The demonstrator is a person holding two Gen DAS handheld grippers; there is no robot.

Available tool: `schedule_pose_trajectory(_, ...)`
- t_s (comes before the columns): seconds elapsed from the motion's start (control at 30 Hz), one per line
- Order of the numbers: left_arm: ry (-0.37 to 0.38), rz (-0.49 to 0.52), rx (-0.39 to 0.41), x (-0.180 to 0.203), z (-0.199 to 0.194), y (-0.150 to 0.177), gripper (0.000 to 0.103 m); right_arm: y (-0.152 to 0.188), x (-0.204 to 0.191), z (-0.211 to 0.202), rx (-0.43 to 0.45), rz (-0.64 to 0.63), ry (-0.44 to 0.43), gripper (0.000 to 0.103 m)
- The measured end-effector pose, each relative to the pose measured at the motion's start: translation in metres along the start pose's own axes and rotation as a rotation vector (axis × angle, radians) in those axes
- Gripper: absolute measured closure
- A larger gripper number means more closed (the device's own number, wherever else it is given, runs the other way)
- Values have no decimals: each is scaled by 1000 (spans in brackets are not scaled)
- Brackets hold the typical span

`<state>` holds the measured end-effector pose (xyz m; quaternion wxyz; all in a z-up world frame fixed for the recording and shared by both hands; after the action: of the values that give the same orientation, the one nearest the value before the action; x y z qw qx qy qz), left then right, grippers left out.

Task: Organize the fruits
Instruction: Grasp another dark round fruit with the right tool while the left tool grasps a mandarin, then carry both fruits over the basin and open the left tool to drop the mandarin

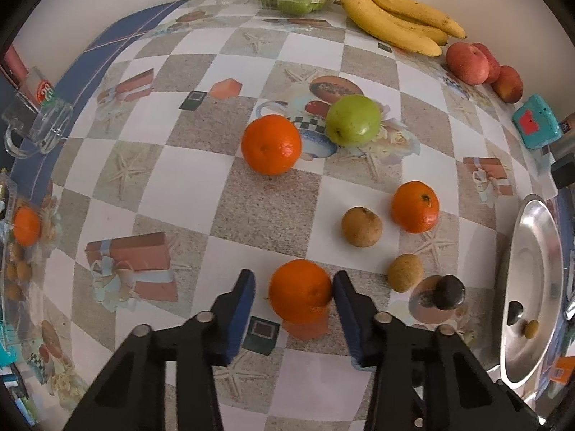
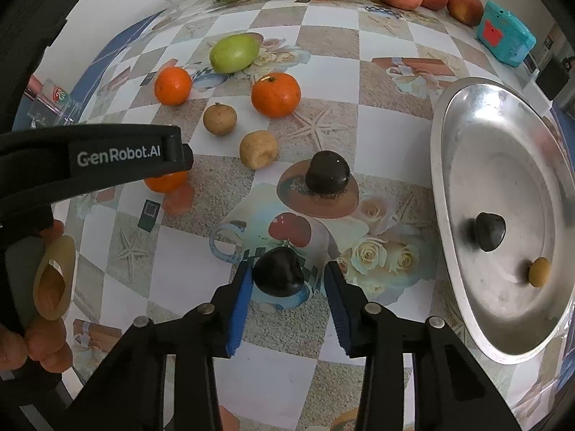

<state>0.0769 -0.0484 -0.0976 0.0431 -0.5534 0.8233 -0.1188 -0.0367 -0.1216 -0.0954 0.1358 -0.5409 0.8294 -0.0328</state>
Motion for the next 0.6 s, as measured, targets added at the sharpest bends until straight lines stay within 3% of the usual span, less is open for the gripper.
schedule_pose_trajectory(0.17, -4, -3, 8, 1, -2, 0, 64, 0, -3, 0, -5, -2, -28, 73)
schedule_pose_trajectory(0.6, 39, -21, 79, -8, -34, -1, 64, -6, 3, -24, 56, 30, -89, 74)
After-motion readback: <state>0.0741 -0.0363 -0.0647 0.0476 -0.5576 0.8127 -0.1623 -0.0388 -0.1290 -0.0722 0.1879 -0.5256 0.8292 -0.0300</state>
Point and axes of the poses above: each gripper's, at about its wrist camera, not at the fingertips, and z roughly the way its jaws point, x to its right, y to its underside, the point moved 3 cm from there along z, roughly the way its jaws point, and after that the axes turned 2 degrees about z, right-handed, at the moved point
